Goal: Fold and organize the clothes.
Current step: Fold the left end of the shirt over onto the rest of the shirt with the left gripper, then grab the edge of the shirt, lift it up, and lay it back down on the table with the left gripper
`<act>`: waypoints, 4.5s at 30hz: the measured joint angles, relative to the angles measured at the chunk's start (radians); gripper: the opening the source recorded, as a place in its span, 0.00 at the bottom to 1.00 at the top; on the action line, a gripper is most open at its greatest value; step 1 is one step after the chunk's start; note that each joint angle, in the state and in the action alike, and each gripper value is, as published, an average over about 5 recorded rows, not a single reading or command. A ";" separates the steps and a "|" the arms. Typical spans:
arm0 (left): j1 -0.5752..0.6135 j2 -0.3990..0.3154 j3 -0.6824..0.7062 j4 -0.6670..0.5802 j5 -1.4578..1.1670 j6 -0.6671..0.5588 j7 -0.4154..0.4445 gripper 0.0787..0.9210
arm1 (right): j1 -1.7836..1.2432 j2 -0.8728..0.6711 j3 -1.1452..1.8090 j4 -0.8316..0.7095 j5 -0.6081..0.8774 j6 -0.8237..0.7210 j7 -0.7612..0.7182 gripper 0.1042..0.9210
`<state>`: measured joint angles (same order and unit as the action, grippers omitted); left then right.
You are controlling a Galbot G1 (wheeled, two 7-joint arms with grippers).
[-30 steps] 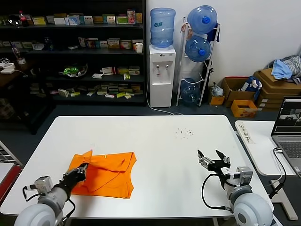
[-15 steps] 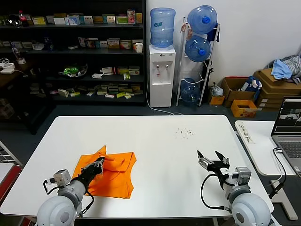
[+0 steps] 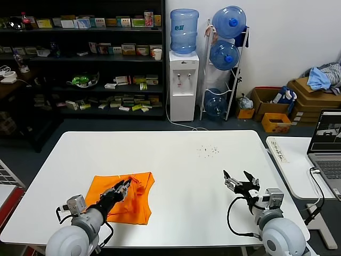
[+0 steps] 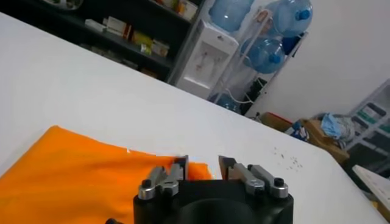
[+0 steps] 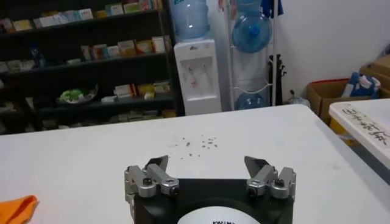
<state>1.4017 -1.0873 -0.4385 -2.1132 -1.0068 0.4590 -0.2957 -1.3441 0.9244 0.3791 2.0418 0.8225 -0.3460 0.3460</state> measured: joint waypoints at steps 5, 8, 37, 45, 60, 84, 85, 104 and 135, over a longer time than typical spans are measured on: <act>0.021 0.021 -0.026 -0.015 -0.013 0.002 0.006 0.64 | 0.007 0.003 -0.006 -0.005 0.000 0.001 -0.003 0.88; 0.039 0.045 -0.055 -0.010 0.001 -0.005 0.023 0.75 | 0.010 0.005 -0.007 -0.005 0.000 0.003 -0.006 0.88; 0.103 0.190 -0.177 0.352 0.208 -0.214 0.349 0.88 | 0.001 0.010 -0.004 0.001 -0.001 0.007 -0.016 0.88; 0.059 0.186 -0.146 0.402 0.227 -0.226 0.366 0.88 | -0.001 0.010 -0.004 0.000 -0.001 0.006 -0.016 0.88; 0.018 0.171 -0.095 0.443 0.280 -0.237 0.373 0.57 | -0.005 0.010 0.001 -0.001 0.001 0.006 -0.016 0.88; 0.070 0.118 -0.130 0.323 0.315 -0.247 0.342 0.03 | -0.006 0.016 -0.001 -0.003 0.000 0.009 -0.015 0.88; 0.074 0.113 -0.134 0.309 0.321 -0.245 0.339 0.03 | -0.005 0.017 -0.002 -0.004 -0.001 0.009 -0.015 0.88; 0.159 0.169 -0.284 0.087 0.585 -0.136 0.342 0.03 | 0.010 0.023 -0.012 -0.013 -0.002 0.016 -0.023 0.88; 0.184 0.439 -0.485 0.228 0.662 -0.114 0.365 0.03 | 0.011 0.030 -0.013 -0.009 -0.007 0.023 -0.028 0.88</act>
<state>1.5858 -0.6485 -0.9231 -1.8856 -0.3443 0.3454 0.0693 -1.3331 0.9540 0.3657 2.0328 0.8155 -0.3233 0.3181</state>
